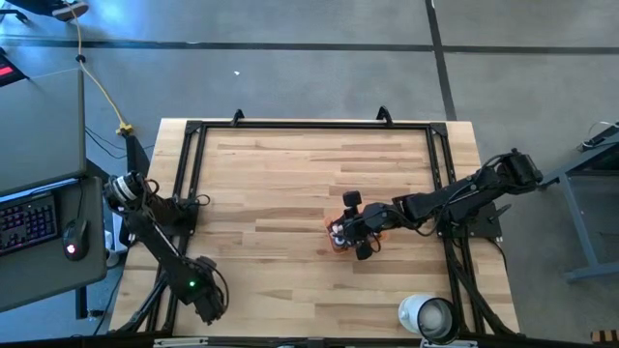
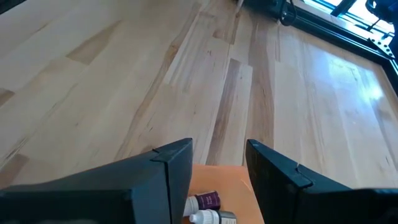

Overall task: Pick & Place food coloring
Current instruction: Put the small blue food coloring bottle into the orange bin

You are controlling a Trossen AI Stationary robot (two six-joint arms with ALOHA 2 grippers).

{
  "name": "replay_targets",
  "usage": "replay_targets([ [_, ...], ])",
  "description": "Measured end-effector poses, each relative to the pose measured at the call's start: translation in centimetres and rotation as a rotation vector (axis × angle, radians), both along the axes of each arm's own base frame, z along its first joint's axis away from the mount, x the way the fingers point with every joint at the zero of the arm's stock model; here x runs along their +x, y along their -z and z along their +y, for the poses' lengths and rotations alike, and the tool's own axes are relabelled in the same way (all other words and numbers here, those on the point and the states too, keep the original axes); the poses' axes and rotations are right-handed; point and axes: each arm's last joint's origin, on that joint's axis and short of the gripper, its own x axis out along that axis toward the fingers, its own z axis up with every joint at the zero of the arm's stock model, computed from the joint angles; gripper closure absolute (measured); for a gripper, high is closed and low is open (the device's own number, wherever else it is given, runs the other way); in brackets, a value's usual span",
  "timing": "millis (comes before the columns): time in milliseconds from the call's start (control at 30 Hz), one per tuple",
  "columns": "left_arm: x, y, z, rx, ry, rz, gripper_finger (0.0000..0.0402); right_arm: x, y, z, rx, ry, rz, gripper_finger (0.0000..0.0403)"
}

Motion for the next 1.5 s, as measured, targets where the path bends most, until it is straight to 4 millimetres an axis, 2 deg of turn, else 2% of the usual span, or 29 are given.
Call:
replay_targets([
  [133,0.2,0.1,-0.3,-0.040,0.057,-0.051,0.0232,0.0,0.0,0.0,-0.015,-0.009,-0.001,0.0259],
  [267,1.6,0.2,-0.3,-0.088,0.060,-0.130,0.0232,0.0,0.0,0.0,-0.017,-0.010,-0.001,0.0259],
  [533,4.1,0.3,1.2,-0.112,0.240,-0.279,0.0232,0.0,-0.1,0.0,-0.018,-0.010,-0.007,0.0259],
  [700,5.1,0.1,1.4,-0.202,0.252,-0.293,0.0232,0.1,-0.1,-0.1,-0.017,-0.010,-0.007,0.0259],
  [900,4.4,-0.2,1.1,-0.276,0.196,-0.146,0.0232,0.1,-0.1,-0.1,-0.018,-0.011,-0.007,0.0259],
  [1033,3.1,-0.2,1.3,-0.296,0.302,-0.036,0.0243,0.1,-0.1,-0.1,-0.018,-0.015,-0.007,0.0259],
  [1167,2.4,0.0,1.7,-0.362,0.378,0.082,0.0272,0.1,-0.1,-0.1,-0.010,-0.030,-0.006,0.0259],
  [1267,2.3,0.0,1.8,-0.390,0.427,0.097,0.0297,0.1,-0.1,0.0,0.001,-0.044,-0.004,0.0259],
  [1500,1.7,0.4,1.6,-0.331,0.535,0.033,0.0340,0.1,-0.1,0.0,0.006,-0.052,-0.004,0.0259],
])
